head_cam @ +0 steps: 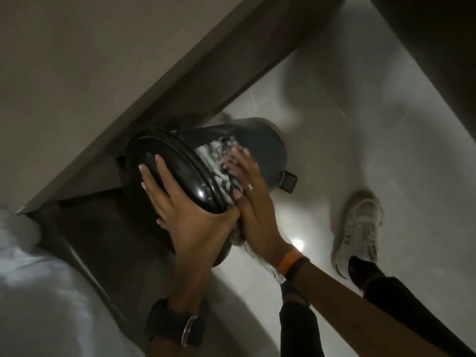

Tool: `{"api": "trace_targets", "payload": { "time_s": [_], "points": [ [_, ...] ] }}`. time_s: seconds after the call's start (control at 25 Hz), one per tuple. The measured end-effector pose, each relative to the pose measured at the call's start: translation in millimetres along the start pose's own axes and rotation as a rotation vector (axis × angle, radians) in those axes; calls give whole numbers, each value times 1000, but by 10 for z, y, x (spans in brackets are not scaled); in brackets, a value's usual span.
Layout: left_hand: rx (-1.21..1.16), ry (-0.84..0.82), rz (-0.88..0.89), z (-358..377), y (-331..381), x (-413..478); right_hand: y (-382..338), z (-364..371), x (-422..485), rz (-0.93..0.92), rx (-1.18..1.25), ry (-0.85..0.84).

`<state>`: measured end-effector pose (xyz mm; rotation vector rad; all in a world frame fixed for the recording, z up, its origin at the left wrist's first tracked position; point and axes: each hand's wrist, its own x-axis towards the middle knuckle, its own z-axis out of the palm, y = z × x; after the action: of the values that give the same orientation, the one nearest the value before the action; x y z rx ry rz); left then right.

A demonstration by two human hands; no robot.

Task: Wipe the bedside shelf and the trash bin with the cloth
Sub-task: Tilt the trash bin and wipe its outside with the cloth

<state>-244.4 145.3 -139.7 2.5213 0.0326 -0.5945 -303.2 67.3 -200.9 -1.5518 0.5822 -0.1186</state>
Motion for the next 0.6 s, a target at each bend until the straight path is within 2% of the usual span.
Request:
{"api": "trace_targets", "payload": {
  "time_s": [0.04, 0.08, 0.12, 0.2, 0.24, 0.28, 0.32, 0.44, 0.48, 0.52, 0.6],
  "points": [
    [-15, 4, 4, -44, -94, 8, 43, 27, 7, -91, -56, -44],
    [-34, -1, 10, -82, -186, 11, 180, 0, 134, -103, -111, -29],
    [-53, -4, 21, -108, -288, 4, 361, -38, 317, -24, -148, 29],
    [-61, 5, 72, -129, -441, -42, 686, -241, 688, 256, -182, 220],
    [-53, 14, 96, -124, -498, -83, 751, -320, 802, 347, -214, 269],
    [-51, 9, 108, -105, -536, -136, 694, -316, 817, 358, -261, 253],
    [-58, 6, 114, -80, -576, -199, 524, -237, 754, 293, -312, 176],
    [-25, 26, 179, -7, -765, -405, -90, 46, 319, -152, -358, -188],
    [-4, 32, 197, 25, -860, -469, -110, 68, 244, -243, -388, -297],
    [7, 41, 207, 32, -985, -539, -50, 78, 266, -294, -446, -338],
    [-1, 43, 231, 34, -1167, -643, 340, -70, 570, -165, -590, -247]
  ]
}}
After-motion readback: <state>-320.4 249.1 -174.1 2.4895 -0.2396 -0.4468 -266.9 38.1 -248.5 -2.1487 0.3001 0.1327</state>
